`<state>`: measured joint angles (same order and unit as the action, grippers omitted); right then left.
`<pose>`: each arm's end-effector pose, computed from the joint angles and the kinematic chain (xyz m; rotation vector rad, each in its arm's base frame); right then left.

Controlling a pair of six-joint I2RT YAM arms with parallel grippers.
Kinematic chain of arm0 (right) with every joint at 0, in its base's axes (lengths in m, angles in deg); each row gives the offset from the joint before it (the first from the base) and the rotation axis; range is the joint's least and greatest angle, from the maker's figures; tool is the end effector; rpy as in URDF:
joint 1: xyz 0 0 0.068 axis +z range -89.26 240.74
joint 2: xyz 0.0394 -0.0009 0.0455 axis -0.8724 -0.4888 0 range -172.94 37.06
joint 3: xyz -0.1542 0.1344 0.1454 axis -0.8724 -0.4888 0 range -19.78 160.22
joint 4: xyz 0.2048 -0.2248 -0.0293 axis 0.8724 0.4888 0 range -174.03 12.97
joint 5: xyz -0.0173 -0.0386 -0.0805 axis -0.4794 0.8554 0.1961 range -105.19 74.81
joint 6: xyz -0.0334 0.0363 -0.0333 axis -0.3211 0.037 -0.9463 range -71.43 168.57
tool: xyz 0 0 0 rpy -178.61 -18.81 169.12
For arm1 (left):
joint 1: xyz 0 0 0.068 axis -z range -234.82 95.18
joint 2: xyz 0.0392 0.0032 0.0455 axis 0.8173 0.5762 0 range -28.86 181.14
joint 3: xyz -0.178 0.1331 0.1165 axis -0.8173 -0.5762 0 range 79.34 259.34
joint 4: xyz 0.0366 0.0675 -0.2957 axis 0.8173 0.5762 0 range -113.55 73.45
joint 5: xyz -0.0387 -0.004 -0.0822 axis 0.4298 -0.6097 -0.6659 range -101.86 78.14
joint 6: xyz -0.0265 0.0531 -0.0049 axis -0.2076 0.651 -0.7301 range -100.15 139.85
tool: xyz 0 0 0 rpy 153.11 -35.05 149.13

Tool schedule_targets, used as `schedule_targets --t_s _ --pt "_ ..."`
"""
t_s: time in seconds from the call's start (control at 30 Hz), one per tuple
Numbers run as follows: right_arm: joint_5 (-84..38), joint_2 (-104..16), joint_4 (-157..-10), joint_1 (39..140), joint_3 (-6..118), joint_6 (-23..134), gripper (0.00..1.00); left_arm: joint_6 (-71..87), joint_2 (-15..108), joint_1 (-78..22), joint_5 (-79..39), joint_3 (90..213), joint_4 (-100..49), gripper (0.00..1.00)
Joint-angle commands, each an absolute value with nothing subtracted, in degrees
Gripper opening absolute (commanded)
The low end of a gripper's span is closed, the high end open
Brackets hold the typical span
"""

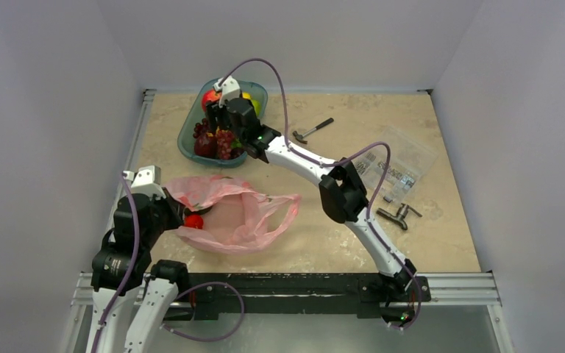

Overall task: Take the fake fruits out of the plastic bag
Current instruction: Place the fake fruit in the bin.

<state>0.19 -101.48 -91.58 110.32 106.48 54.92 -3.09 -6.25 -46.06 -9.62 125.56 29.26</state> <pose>0.4070 0.4600 0.2604 -0.4206 1.6227 0.5198 0.1416 -0.0201 0.3207 -0.2822 2.0745 -0.2961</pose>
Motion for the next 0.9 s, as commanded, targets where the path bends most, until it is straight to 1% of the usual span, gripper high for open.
schedule_targets --t_s 0.0,0.13,0.2,0.23,0.4,0.43,0.47,0.57,0.67,0.7,0.87 --pt "-1.8 -104.9 -93.2 109.9 114.0 57.1 0.14 -2.8 -6.0 -46.4 -8.4 125.9 27.8 0.00" --pt "-1.5 -111.6 -93.4 109.8 121.9 55.7 0.20 -2.9 -6.0 -46.4 -8.3 125.8 27.8 0.00" --pt "-1.4 -114.1 -93.7 109.6 124.3 55.5 0.30 -3.0 -6.1 -46.4 -8.3 125.8 27.8 0.00" --pt "-1.4 -114.8 -94.3 109.5 124.4 55.6 0.33 -2.9 -6.1 -46.4 -8.4 125.8 27.8 0.00" --pt "0.6 -117.5 -94.8 108.2 126.1 57.6 0.37 -3.0 -6.0 -46.4 -8.9 125.7 27.6 0.00" --pt "0.8 -117.9 -94.8 107.9 126.4 58.2 0.41 -2.9 -6.0 -46.4 -9.0 125.7 27.5 0.00" --pt "0.6 -118.3 -94.9 107.6 126.7 58.7 0.47 -2.8 -5.9 -46.4 -9.1 125.7 27.5 0.00" --pt "-1.1 -119.8 -94.3 107.1 128.6 58.4 0.74 -2.8 -5.7 -46.4 -9.2 125.7 27.4 0.00" --pt "-1.1 -119.4 -93.6 107.0 128.8 56.4 0.95 -2.8 -5.9 -46.4 -9.2 125.6 27.4 0.00" --pt "-1.3 -118.9 -93.4 107.0 128.4 56.0 0.98 -2.8 -6.0 -46.4 -9.1 125.6 27.4 0.00" --pt "-2.0 -113.5 -91.2 107.0 126.2 54.7 0.99 -2.9 -6.3 -46.4 -9.0 125.6 27.5 0.00"
